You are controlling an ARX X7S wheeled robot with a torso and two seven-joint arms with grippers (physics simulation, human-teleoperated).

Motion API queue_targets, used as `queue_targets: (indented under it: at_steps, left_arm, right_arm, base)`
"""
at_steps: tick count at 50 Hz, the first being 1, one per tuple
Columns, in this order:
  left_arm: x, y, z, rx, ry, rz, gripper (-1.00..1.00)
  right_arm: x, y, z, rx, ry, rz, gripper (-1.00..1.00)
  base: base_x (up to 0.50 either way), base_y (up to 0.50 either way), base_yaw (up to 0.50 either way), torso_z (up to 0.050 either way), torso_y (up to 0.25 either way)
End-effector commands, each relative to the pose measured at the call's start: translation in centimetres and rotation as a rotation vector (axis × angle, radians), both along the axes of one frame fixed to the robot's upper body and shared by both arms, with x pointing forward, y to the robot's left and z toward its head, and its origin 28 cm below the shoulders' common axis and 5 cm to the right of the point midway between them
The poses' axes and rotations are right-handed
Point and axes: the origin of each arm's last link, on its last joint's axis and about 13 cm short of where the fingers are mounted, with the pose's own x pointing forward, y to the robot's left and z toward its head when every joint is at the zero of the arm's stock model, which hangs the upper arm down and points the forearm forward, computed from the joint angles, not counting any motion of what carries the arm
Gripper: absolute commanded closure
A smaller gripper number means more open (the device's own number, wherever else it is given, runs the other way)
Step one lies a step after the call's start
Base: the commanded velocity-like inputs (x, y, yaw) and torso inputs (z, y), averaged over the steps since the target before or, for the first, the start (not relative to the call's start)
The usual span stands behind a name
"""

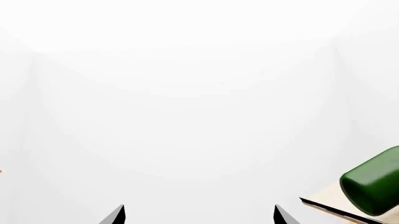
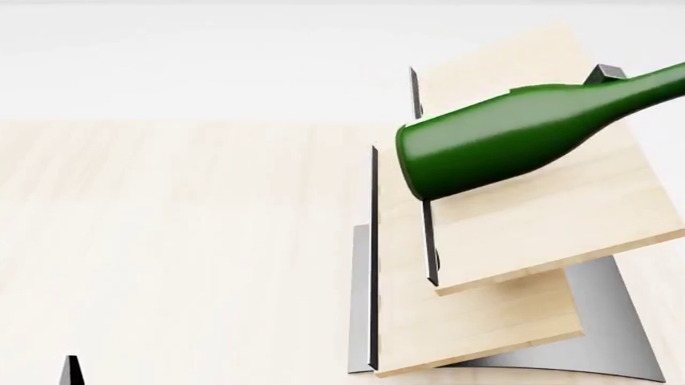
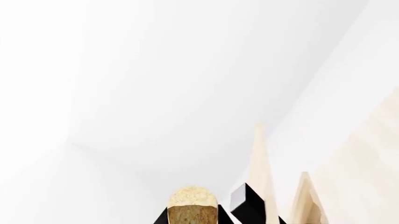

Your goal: Put the wine bottle on the wine rack.

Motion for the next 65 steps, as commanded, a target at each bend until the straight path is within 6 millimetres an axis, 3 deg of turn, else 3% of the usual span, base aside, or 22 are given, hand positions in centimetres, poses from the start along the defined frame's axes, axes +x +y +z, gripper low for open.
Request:
queue_targets:
  at_steps: [1, 51, 62, 63, 65]
  left_arm:
    - [0.0, 0.0, 0.0, 0.001, 0.000, -0.001, -1.00]
    - [0.1, -0.1, -0.1, 0.004, 0.003, -0.002, -1.00]
    - [0.0, -0.1, -0.2, 0.006, 0.003, -0.003, -1.00]
    - [0.0, -0.1, -0.2, 0.006, 0.003, -0.002, -1.00]
    - [0.0, -0.1, -0.1, 0.006, 0.003, -0.003, -1.00]
  right_arm:
    - [0.0, -0.3, -0.3, -0.015, 0.006, -0.015, 1.00]
    - [0.7, -1.0, -2.9, -0.030, 0.064, -0.037, 1.00]
    - [0.2, -0.4, -2.4, -0.057, 0.055, -0.030, 1.00]
    - [0.4, -0.5, -2.6, -0.060, 0.053, -0.028, -1.00]
    - [0.5, -0.5, -2.7, -0.061, 0.052, -0.027, -1.00]
  base:
    - [0.00, 0.00, 0.00, 0.000, 0.000]
    - [0.00, 0.00, 0.00, 0.000, 0.000]
    - [0.00, 0.00, 0.00, 0.000, 0.000]
    - [0.00, 0.00, 0.00, 0.000, 0.000]
    - [0.00, 0.00, 0.00, 0.000, 0.000]
